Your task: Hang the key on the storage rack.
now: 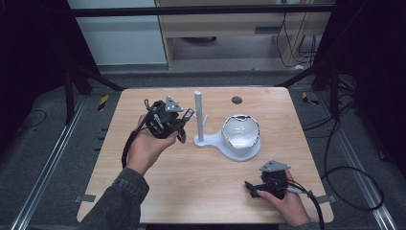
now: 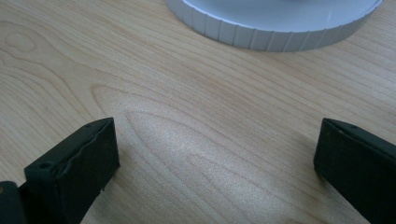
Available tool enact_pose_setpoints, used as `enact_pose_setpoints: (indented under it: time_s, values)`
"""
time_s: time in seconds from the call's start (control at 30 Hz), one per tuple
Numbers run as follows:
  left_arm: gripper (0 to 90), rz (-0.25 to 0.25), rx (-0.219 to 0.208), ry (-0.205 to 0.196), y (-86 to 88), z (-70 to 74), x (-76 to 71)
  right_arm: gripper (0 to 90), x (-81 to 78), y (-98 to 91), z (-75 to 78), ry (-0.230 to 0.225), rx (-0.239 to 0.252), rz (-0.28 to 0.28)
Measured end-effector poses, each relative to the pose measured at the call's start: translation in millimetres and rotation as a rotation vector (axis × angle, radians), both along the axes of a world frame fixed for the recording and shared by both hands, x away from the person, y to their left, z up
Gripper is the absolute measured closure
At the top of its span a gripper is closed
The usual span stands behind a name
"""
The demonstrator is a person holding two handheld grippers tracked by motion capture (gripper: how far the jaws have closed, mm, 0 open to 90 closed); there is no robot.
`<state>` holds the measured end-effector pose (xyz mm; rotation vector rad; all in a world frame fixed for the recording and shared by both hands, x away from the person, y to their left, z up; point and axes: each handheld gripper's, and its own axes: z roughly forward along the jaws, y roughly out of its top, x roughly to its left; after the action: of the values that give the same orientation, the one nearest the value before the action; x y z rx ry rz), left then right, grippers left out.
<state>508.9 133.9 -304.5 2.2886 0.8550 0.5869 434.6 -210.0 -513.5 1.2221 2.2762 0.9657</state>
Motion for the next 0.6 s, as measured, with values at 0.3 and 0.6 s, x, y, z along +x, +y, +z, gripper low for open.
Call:
enact_pose_setpoints:
  time_s: [0.3, 0.6]
  values:
    - [80.7, 0.005, 0.004, 0.001, -6.5, -6.1, 7.2, 0.5, 0.0, 0.0, 0.0, 0.000, 0.000, 0.000]
    - [80.7, 0.011, 0.007, -0.002, -11.0, -13.9, 13.3, 0.5, -0.1, 0.1, 0.0, 0.001, 0.001, -0.002]
